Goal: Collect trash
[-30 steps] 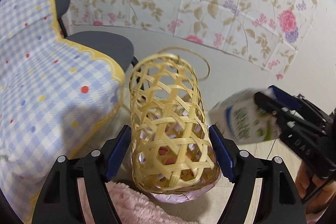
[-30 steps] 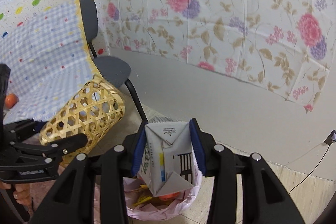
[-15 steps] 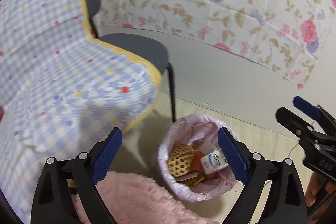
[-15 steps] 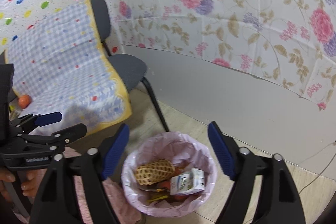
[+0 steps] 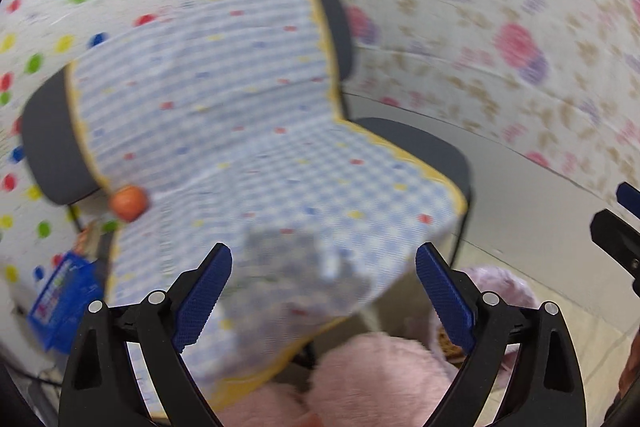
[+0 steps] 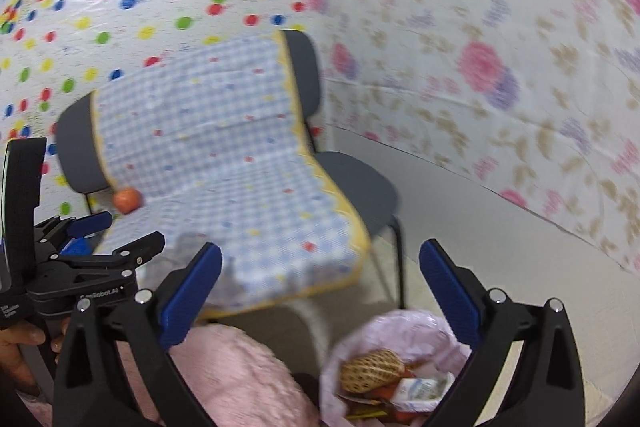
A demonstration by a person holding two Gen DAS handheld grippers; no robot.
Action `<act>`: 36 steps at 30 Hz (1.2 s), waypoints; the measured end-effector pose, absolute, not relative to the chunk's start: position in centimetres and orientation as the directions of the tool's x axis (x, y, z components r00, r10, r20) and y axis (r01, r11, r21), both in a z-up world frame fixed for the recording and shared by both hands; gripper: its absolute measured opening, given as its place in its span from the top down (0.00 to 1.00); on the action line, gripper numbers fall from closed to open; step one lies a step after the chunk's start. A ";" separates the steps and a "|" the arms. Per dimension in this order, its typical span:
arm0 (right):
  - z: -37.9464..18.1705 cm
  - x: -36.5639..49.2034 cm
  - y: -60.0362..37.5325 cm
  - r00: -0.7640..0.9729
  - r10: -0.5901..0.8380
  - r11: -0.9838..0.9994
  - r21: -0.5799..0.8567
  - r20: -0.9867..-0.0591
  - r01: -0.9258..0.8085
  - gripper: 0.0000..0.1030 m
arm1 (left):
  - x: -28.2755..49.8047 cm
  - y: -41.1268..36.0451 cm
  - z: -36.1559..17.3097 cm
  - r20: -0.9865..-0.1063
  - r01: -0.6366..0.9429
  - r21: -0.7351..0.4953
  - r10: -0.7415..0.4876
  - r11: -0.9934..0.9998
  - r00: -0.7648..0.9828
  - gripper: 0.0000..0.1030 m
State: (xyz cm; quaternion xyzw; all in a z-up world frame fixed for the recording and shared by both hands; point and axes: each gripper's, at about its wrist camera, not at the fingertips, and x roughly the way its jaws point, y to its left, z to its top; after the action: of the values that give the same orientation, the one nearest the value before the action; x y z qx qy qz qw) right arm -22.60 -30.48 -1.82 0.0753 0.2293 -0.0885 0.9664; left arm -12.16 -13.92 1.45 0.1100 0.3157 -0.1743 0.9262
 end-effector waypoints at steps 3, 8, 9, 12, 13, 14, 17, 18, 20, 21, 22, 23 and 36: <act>-0.7 -21.0 -28.5 0.889 -0.095 0.984 0.095 -0.447 0.153 0.06 | -11.1 -10.9 2.3 -0.611 0.306 0.092 -0.189 0.948 0.769 0.10; 0.4 -18.5 -25.2 0.896 -0.032 0.994 0.079 -0.442 0.075 0.06 | -9.7 -6.8 2.4 -0.615 0.192 0.087 -0.099 0.978 0.782 0.10; 0.5 -17.9 -24.6 0.895 -0.018 0.995 0.077 -0.445 0.059 0.06 | -9.4 -6.1 2.3 -0.618 0.174 0.086 -0.084 0.981 0.781 0.10; 0.4 -16.6 -23.0 0.892 0.008 0.997 0.068 -0.451 0.025 0.06 | -8.9 -3.8 1.9 -0.629 0.116 0.088 -0.035 0.989 0.777 0.10; 0.3 -16.2 -22.6 0.890 0.016 0.998 0.065 -0.456 0.016 0.06 | -8.6 -3.0 1.8 -0.635 0.100 0.087 -0.023 0.991 0.772 0.10; 0.2 -15.7 -22.1 0.886 0.025 0.998 0.063 -0.463 0.005 0.06 | -8.4 -2.4 1.7 -0.640 0.089 0.085 -0.014 0.992 0.769 0.10; 0.0 -14.4 -20.7 0.875 0.050 0.998 0.057 -0.481 -0.025 0.06 | -7.8 -0.9 1.4 -0.650 0.051 0.084 0.016 0.995 0.759 0.10; -0.1 -14.1 -20.3 0.875 0.052 0.998 0.055 -0.482 -0.029 0.06 | -7.6 -0.4 1.3 -0.653 0.042 0.083 0.023 0.996 0.757 0.10; 0.0 -13.4 -19.7 0.872 0.061 0.998 0.052 -0.485 -0.041 0.06 | -7.2 0.6 1.1 -0.657 0.021 0.081 0.038 0.996 0.753 0.10; 0.0 -13.1 -19.5 0.872 0.064 0.998 0.051 -0.486 -0.045 0.06 | -7.0 0.9 1.1 -0.658 0.013 0.080 0.043 0.997 0.752 0.10; 0.1 -12.8 -19.2 0.872 0.067 0.998 0.050 -0.486 -0.048 0.06 | -6.8 1.4 1.0 -0.660 0.003 0.078 0.050 0.997 0.750 0.10; 0.1 -12.6 -19.1 0.871 0.068 0.998 0.049 -0.486 -0.051 0.06 | -6.7 1.6 1.0 -0.661 -0.004 0.078 0.055 0.997 0.749 0.10; 0.1 -10.5 -18.0 0.871 0.062 0.998 0.034 -0.487 -0.053 0.06 | -5.8 3.0 1.1 -0.659 -0.033 0.071 0.072 0.997 0.749 0.10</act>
State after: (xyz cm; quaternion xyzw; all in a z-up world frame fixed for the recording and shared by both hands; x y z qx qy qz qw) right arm -10.52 -18.01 0.11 0.0096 0.2520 0.0297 0.9672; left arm -5.75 3.01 1.12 0.0274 0.3534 0.0279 0.9347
